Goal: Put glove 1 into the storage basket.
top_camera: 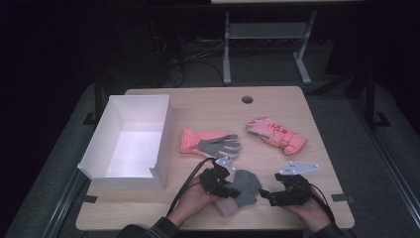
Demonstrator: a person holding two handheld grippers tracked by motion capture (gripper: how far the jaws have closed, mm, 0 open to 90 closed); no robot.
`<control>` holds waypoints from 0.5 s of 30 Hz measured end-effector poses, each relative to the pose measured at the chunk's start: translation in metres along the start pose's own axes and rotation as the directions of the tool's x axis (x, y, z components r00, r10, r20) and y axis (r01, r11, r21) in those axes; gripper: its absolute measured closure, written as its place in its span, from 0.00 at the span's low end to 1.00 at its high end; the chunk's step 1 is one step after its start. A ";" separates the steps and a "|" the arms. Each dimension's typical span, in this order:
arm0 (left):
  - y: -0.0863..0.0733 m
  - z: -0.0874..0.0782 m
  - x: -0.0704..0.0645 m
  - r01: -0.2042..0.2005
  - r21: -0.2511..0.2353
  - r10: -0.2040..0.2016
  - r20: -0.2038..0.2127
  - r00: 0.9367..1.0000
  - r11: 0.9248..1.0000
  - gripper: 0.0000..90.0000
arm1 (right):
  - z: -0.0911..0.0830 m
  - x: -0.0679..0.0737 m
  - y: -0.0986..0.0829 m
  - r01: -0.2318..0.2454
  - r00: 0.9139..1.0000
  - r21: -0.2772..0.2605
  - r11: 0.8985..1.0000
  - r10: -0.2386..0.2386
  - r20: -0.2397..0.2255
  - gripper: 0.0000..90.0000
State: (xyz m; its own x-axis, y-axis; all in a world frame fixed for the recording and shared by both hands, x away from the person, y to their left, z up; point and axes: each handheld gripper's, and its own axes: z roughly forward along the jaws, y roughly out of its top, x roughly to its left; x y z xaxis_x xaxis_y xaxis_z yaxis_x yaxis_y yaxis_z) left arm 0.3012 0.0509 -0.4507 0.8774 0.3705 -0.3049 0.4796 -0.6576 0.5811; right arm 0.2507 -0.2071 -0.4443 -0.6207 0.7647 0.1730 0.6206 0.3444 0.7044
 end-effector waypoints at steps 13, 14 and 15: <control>0.004 -0.026 0.002 0.010 -0.025 -0.011 -0.013 1.000 1.000 0.75 | 0.001 -0.002 -0.001 -0.002 1.000 -0.019 1.000 0.002 0.029 0.10; 0.005 -0.029 0.002 0.013 -0.026 -0.013 -0.014 1.000 1.000 0.75 | 0.001 -0.003 -0.001 -0.004 1.000 -0.021 1.000 0.004 0.029 0.10; 0.005 -0.031 0.003 0.014 -0.029 -0.015 -0.015 1.000 0.999 0.75 | 0.000 -0.003 0.000 -0.011 0.999 -0.021 1.000 0.012 0.031 0.10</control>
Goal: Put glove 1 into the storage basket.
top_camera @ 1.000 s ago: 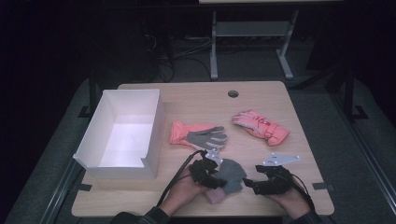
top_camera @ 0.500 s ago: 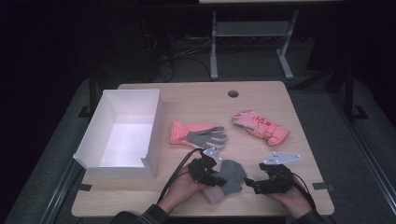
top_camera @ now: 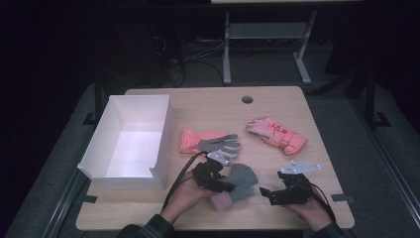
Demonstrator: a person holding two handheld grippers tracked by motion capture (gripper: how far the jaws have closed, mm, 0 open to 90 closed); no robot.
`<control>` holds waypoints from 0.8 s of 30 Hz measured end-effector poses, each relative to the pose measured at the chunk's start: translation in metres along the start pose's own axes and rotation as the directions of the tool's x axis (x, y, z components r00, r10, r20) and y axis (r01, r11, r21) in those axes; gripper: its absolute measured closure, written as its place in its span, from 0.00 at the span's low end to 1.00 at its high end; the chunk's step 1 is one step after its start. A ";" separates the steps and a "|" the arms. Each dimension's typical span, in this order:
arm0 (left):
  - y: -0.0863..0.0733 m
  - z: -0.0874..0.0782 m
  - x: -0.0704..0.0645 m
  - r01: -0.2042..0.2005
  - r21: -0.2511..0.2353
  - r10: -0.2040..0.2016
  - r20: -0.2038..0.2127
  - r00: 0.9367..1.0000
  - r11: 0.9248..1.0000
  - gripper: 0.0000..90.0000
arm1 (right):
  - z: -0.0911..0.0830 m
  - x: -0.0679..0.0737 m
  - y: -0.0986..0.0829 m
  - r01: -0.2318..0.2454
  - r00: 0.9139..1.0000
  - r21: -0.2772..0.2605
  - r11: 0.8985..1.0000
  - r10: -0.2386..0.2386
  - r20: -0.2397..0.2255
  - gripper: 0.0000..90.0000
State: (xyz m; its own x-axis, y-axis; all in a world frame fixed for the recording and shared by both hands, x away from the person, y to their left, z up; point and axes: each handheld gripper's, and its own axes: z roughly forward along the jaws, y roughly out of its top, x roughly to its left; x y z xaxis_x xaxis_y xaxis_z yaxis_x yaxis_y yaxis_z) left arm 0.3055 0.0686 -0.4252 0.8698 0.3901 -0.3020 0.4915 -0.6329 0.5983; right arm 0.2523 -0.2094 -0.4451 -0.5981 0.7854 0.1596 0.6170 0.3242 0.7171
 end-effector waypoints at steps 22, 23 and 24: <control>0.011 -0.057 0.011 0.056 -0.065 -0.059 -0.053 0.997 0.996 0.74 | 0.002 0.000 0.000 0.020 1.000 -0.011 1.000 -0.020 0.013 0.10; 0.012 -0.060 0.012 0.057 -0.068 -0.060 -0.054 0.997 0.996 0.74 | 0.002 0.000 0.000 0.020 1.000 -0.013 1.000 -0.020 0.012 0.10; 0.012 -0.063 0.012 0.055 -0.069 -0.059 -0.056 0.997 0.996 0.74 | 0.003 0.000 -0.001 0.019 1.000 -0.014 1.000 -0.019 0.013 0.10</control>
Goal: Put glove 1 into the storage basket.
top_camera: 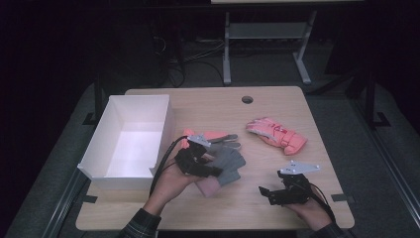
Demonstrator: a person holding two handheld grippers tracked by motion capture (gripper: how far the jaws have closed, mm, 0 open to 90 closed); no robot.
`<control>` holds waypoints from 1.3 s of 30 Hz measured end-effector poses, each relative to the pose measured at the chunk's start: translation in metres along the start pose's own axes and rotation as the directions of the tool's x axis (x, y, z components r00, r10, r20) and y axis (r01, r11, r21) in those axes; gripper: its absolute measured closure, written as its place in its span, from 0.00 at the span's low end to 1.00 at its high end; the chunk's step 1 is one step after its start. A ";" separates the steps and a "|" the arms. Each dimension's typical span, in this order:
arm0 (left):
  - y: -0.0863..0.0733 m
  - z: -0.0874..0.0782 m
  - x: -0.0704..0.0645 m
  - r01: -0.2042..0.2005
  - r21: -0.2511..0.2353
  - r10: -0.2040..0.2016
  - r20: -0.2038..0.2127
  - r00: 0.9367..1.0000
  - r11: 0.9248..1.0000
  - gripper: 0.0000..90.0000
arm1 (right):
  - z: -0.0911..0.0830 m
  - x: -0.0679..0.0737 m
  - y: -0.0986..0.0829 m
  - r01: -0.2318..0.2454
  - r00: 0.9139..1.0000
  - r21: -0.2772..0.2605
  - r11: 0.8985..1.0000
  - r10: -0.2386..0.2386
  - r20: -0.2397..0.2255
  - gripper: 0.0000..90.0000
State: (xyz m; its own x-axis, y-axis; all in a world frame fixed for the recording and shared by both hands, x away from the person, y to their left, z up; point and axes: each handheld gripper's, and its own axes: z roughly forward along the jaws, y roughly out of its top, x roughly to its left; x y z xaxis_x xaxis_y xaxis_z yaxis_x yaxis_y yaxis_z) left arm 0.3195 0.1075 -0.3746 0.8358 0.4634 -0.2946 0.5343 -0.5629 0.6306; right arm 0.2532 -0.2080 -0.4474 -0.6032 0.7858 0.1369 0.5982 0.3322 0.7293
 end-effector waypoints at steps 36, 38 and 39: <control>0.012 -0.106 0.040 0.093 -0.181 -0.115 -0.119 0.986 0.979 0.74 | 0.006 0.000 -0.006 0.009 1.000 0.038 0.999 -0.010 0.020 0.02; 0.012 -0.114 0.042 0.092 -0.184 -0.119 -0.143 0.983 0.979 0.74 | 0.006 -0.002 -0.007 0.014 1.000 0.039 0.999 -0.015 0.022 0.02; 0.012 -0.117 0.042 0.091 -0.184 -0.120 -0.152 0.981 0.979 0.74 | 0.005 -0.003 -0.008 0.007 1.000 0.043 0.999 -0.008 0.023 0.02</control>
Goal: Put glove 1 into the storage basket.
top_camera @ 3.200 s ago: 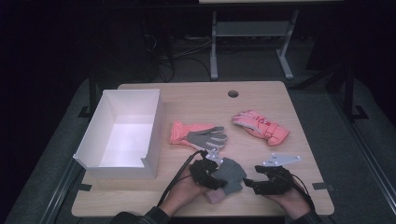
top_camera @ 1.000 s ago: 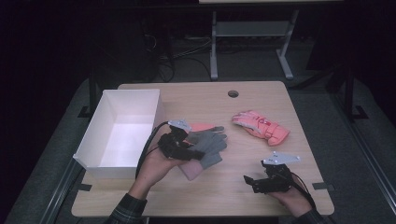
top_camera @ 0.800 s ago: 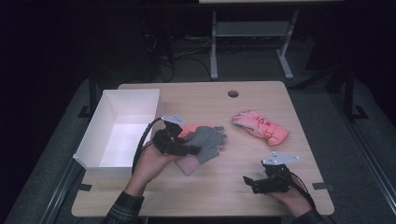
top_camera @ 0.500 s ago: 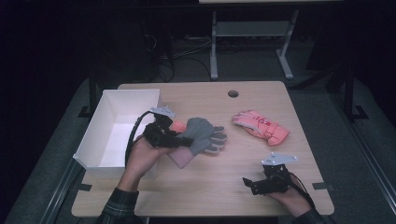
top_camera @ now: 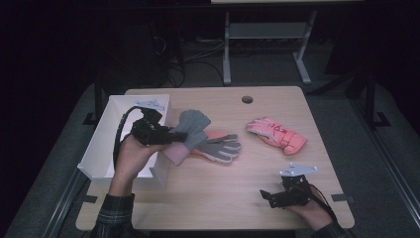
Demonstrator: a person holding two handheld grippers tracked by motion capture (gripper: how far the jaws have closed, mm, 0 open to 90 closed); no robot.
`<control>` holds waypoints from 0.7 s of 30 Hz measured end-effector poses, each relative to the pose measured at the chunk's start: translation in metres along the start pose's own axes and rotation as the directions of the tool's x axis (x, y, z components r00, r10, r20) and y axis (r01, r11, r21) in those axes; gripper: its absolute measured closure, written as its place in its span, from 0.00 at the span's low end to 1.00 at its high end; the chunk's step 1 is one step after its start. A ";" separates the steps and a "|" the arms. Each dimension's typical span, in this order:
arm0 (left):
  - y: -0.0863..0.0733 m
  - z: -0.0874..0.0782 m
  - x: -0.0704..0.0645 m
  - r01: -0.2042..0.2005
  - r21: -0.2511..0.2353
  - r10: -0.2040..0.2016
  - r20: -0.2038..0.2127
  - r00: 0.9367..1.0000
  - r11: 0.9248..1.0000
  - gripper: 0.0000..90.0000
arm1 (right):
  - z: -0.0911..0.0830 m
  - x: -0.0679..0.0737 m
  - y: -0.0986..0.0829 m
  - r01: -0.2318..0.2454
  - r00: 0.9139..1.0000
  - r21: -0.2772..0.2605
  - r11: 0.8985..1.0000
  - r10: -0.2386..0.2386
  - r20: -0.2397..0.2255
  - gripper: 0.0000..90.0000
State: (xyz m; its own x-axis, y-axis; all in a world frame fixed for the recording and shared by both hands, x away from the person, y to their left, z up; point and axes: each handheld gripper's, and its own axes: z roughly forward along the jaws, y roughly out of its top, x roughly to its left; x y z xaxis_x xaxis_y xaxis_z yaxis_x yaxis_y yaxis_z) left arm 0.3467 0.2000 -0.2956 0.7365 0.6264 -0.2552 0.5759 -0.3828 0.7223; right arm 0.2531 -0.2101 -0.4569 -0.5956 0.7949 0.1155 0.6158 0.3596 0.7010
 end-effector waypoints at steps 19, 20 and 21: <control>-0.008 -0.048 0.043 0.067 -0.078 -0.077 -0.144 0.987 0.995 0.74 | 0.003 -0.003 0.002 0.022 1.000 -0.009 1.000 -0.022 -0.008 0.02; -0.010 -0.050 0.046 0.073 -0.083 -0.086 -0.154 0.984 0.994 0.74 | 0.004 -0.003 0.003 0.024 1.000 -0.004 1.000 -0.024 -0.006 0.02; -0.010 -0.051 0.048 0.078 -0.081 -0.090 -0.160 0.983 0.994 0.74 | 0.004 -0.002 0.003 0.021 1.000 -0.003 1.000 -0.021 -0.006 0.02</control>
State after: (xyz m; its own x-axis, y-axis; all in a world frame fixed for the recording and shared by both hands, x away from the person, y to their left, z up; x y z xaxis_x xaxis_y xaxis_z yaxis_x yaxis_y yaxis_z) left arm 0.3580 0.2689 -0.2825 0.6153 0.7590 -0.2129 0.6006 -0.2765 0.7502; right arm 0.2582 -0.2089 -0.4582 -0.6114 0.7843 0.1050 0.6019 0.3748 0.7051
